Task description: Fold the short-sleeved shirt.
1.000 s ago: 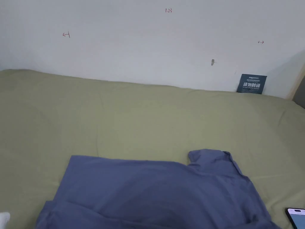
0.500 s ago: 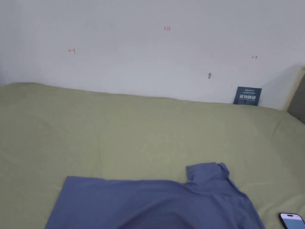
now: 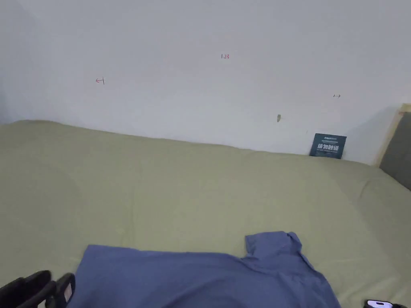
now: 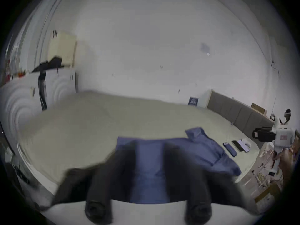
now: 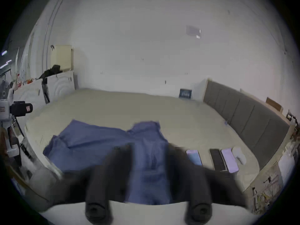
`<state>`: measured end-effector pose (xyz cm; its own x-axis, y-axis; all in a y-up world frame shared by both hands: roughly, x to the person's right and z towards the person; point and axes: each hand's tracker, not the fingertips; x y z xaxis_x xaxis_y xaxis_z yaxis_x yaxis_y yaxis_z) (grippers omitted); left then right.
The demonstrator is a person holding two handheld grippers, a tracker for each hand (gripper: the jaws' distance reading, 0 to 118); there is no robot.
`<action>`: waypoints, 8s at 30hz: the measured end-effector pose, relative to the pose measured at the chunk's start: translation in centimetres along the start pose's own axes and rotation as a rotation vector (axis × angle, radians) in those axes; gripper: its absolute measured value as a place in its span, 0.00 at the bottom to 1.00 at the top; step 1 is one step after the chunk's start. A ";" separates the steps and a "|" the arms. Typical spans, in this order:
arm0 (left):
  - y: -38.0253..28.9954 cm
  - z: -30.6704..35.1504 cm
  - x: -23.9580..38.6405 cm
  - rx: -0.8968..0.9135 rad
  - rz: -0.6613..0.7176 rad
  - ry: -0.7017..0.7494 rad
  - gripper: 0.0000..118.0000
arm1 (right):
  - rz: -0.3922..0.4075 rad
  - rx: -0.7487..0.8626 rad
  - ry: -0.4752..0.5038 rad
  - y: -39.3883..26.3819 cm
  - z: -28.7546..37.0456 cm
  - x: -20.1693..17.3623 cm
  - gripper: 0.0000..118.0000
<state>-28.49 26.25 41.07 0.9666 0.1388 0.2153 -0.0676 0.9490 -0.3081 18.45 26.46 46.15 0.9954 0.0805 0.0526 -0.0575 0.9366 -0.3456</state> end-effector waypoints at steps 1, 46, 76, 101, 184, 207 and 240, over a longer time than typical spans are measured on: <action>0.3 0.0 0.7 0.011 -0.010 0.011 0.00 | 0.013 0.000 -0.003 0.1 0.0 -0.6 0.00; -1.3 -38.0 -11.5 -0.929 0.169 0.138 0.04 | 0.023 -0.362 0.072 0.9 -19.7 2.2 0.00; 0.5 -36.3 -11.8 -0.832 0.251 0.003 0.04 | -0.032 -0.846 0.143 3.1 -39.7 6.9 0.00; -5.1 -11.3 -12.2 -0.819 0.232 -0.068 0.04 | -0.195 -0.753 0.233 -4.7 -10.6 9.0 0.00; -2.4 -9.6 2.7 -0.542 0.154 -0.312 0.08 | -0.095 -0.271 0.019 -0.6 2.4 1.1 0.00; -13.8 -17.7 7.2 -0.692 0.611 -0.427 0.51 | -0.104 -0.325 -0.005 -2.7 2.3 2.0 0.00; -16.6 -17.3 -2.8 -0.815 0.936 -0.414 0.93 | -0.027 -0.340 0.072 -1.4 1.6 -0.2 0.00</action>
<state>-25.78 5.22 29.60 0.4780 0.8631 -0.1629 -0.3596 0.0231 -0.9328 18.19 25.69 48.10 0.9998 0.0214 0.0042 -0.0139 0.7701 -0.6378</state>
